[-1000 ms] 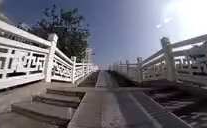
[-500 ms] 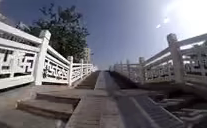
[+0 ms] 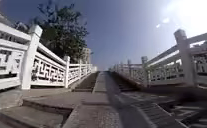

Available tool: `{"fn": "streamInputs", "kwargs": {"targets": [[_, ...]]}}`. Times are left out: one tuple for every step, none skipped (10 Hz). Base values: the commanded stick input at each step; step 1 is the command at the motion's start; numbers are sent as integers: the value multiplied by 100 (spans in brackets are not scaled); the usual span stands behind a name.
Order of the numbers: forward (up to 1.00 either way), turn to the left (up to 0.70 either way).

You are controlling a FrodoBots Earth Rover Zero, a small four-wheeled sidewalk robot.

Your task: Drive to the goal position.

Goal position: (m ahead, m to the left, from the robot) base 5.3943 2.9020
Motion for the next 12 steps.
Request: {"fn": "streamInputs", "kwargs": {"targets": [[70, 1], [70, 1], [70, 1], [70, 1], [70, 1], [70, 1], [70, 1], [70, 1], [70, 1], [70, 1], [70, 2], [70, 12]]}}
